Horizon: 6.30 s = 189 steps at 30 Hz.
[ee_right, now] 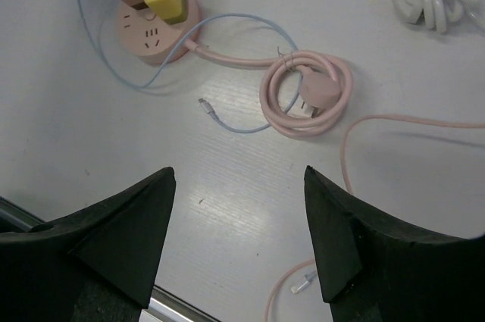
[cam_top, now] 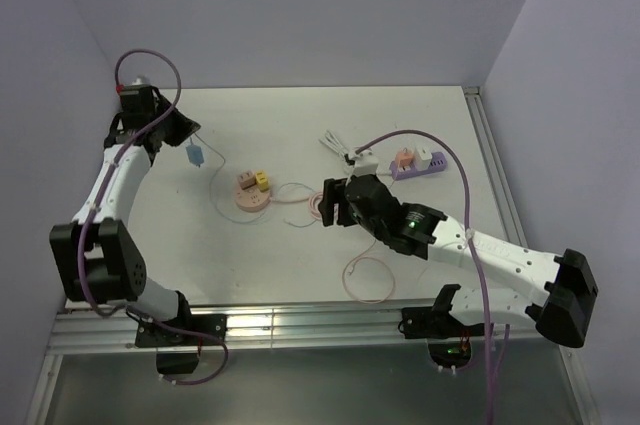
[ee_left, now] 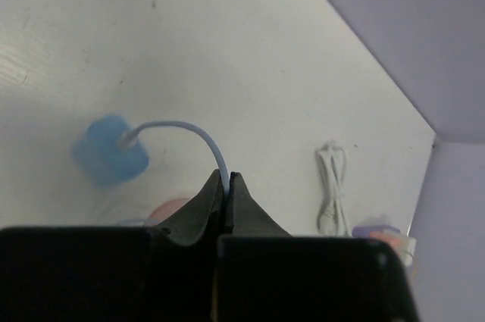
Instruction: Insert the plug
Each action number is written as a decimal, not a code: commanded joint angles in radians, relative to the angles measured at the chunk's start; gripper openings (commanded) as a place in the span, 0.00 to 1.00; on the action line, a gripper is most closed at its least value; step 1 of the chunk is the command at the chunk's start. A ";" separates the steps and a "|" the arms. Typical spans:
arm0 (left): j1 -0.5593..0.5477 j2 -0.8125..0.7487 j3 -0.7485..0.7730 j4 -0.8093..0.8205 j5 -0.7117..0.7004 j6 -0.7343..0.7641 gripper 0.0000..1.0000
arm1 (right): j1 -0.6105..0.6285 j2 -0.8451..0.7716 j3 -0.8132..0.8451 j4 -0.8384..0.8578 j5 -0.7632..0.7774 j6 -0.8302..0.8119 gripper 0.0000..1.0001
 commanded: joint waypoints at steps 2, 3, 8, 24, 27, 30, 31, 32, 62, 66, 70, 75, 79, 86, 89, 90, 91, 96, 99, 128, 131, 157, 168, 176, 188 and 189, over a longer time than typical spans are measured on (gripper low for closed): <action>-0.001 -0.201 -0.046 -0.007 0.145 0.106 0.00 | -0.005 0.058 0.095 0.004 -0.046 -0.045 0.77; -0.001 -0.231 -0.064 -0.001 0.177 0.116 0.00 | -0.004 0.062 0.096 0.023 -0.056 -0.062 0.78; -0.006 -0.422 -0.092 0.009 0.354 0.201 0.00 | -0.009 0.074 0.134 0.044 -0.130 -0.098 0.80; -0.024 -0.712 -0.012 0.067 0.737 0.135 0.00 | -0.035 0.132 0.386 0.060 -0.435 -0.305 0.92; -0.027 -0.739 -0.043 0.140 0.751 0.052 0.01 | -0.035 0.132 0.397 0.095 -0.434 -0.316 0.93; -0.032 -0.772 -0.098 0.240 0.745 -0.061 0.00 | -0.030 0.138 0.409 0.133 -0.428 -0.315 0.93; -0.036 -0.788 -0.107 0.263 0.725 -0.099 0.00 | -0.021 0.140 0.408 0.162 -0.413 -0.315 0.93; -0.038 -0.792 -0.121 0.269 0.715 -0.110 0.00 | -0.012 0.140 0.406 0.171 -0.356 -0.319 0.92; -0.095 -0.858 -0.210 0.319 0.570 -0.313 0.00 | 0.182 0.385 0.668 0.299 -0.084 -0.395 0.84; -0.101 -0.860 -0.210 0.314 0.569 -0.311 0.00 | 0.197 0.401 0.673 0.297 -0.089 -0.393 0.84; -0.105 -0.866 -0.216 0.312 0.564 -0.316 0.00 | 0.209 0.416 0.682 0.334 -0.077 -0.393 0.84; -0.110 -0.872 -0.227 0.317 0.556 -0.331 0.00 | 0.222 0.454 0.695 0.359 -0.014 -0.395 0.84; -0.114 -0.874 -0.229 0.316 0.553 -0.338 0.00 | 0.229 0.477 0.702 0.377 0.026 -0.392 0.84; -0.121 -0.872 -0.229 0.316 0.550 -0.336 0.00 | 0.243 0.526 0.757 0.337 0.058 -0.376 0.70; -0.124 -0.871 -0.235 0.316 0.553 -0.334 0.00 | 0.243 0.534 0.764 0.326 0.051 -0.366 0.47; -0.124 -0.872 -0.236 0.312 0.555 -0.334 0.00 | 0.245 0.531 0.759 0.325 0.055 -0.359 0.38; -0.125 -0.872 -0.236 0.312 0.556 -0.333 0.00 | 0.243 0.526 0.751 0.328 0.058 -0.352 0.35; -0.127 -0.864 -0.245 0.302 0.576 -0.319 0.09 | 0.243 0.510 0.708 0.353 0.095 -0.346 0.00; -0.127 -0.860 -0.235 0.250 0.596 -0.269 0.42 | 0.243 0.500 0.682 0.354 0.114 -0.346 0.00; -0.144 -0.998 -0.548 0.656 0.840 -0.276 0.77 | -0.012 -0.015 0.030 0.960 -0.781 -0.053 0.00; -0.157 -1.013 -0.549 0.700 0.823 -0.301 0.85 | -0.012 0.011 0.018 1.067 -0.747 0.042 0.00; -0.311 -0.946 -0.611 0.911 0.691 -0.402 0.64 | 0.036 0.187 0.138 1.267 -0.652 0.262 0.00; -0.355 -0.913 -0.615 0.961 0.664 -0.427 0.48 | 0.051 0.216 0.147 1.278 -0.650 0.268 0.00; -0.363 -0.920 -0.601 0.920 0.658 -0.404 0.11 | 0.059 0.204 0.139 1.258 -0.635 0.254 0.00; -0.363 -0.963 -0.450 0.452 0.619 -0.044 0.00 | 0.021 0.076 0.238 0.545 -0.618 -0.034 0.83; -0.363 -0.969 -0.440 0.411 0.606 -0.025 0.00 | 0.001 0.059 0.224 0.509 -0.627 -0.055 0.85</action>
